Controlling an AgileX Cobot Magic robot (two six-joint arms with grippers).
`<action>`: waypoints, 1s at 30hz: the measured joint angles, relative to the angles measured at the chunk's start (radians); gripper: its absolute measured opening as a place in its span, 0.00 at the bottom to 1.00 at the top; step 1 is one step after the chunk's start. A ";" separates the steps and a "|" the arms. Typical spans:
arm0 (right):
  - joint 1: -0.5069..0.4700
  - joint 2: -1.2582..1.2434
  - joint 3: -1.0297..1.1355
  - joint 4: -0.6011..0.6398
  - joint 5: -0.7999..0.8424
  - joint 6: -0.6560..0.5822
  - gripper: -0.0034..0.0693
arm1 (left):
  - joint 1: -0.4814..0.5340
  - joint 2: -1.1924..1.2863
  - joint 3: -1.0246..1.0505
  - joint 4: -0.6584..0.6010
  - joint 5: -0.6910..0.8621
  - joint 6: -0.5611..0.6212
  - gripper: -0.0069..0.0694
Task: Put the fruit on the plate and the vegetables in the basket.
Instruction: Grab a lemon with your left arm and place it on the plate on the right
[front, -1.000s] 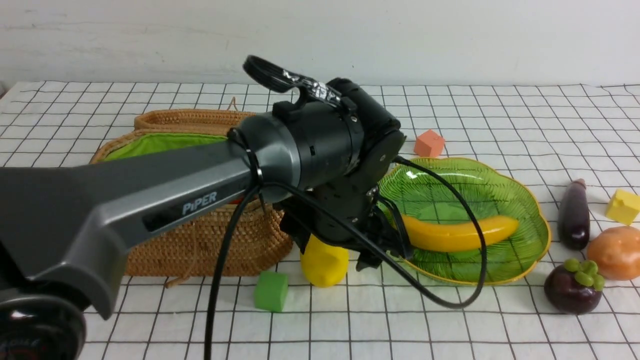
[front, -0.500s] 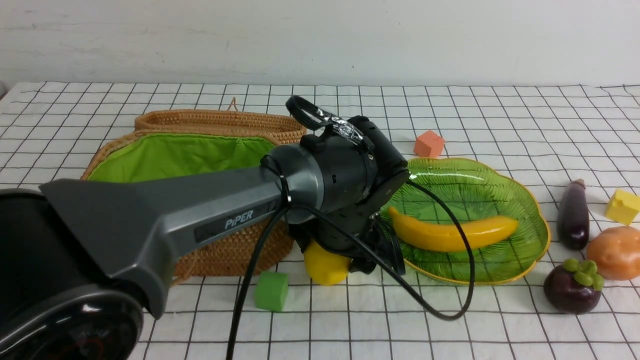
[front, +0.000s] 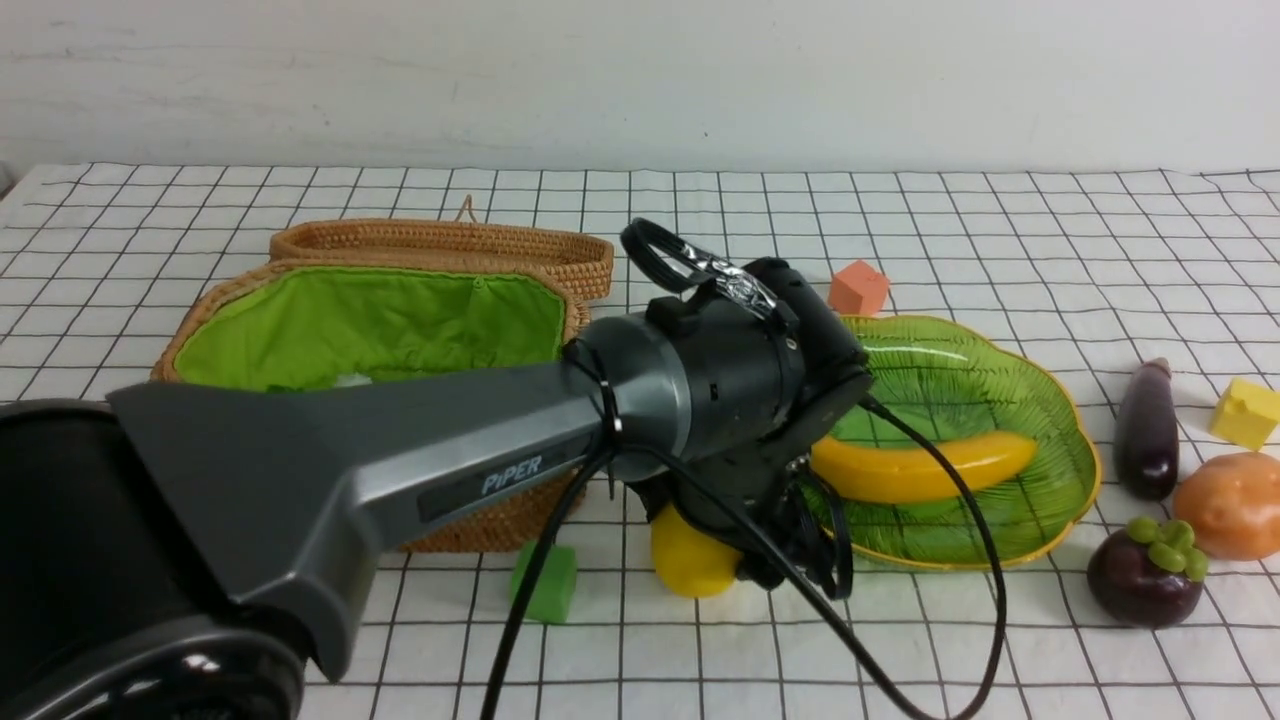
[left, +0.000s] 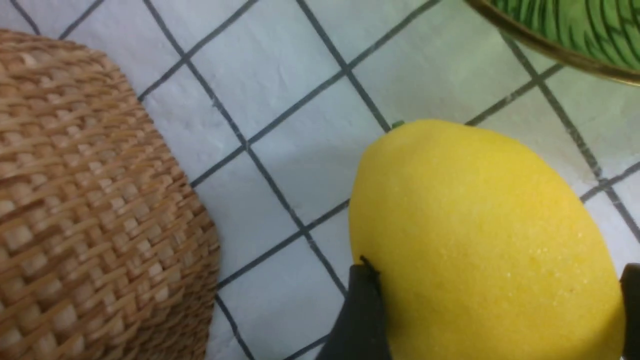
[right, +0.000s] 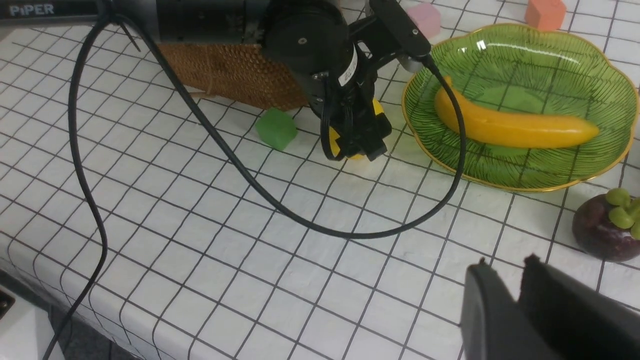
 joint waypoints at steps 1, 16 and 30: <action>0.000 0.000 0.000 0.000 0.000 -0.002 0.22 | 0.001 0.000 0.000 0.001 -0.008 0.000 0.89; 0.000 0.000 0.000 0.002 0.000 -0.005 0.22 | 0.005 0.060 -0.007 -0.027 -0.019 0.001 0.82; 0.000 0.000 0.000 -0.162 -0.156 0.193 0.22 | 0.005 -0.020 -0.294 -0.092 -0.124 0.215 0.82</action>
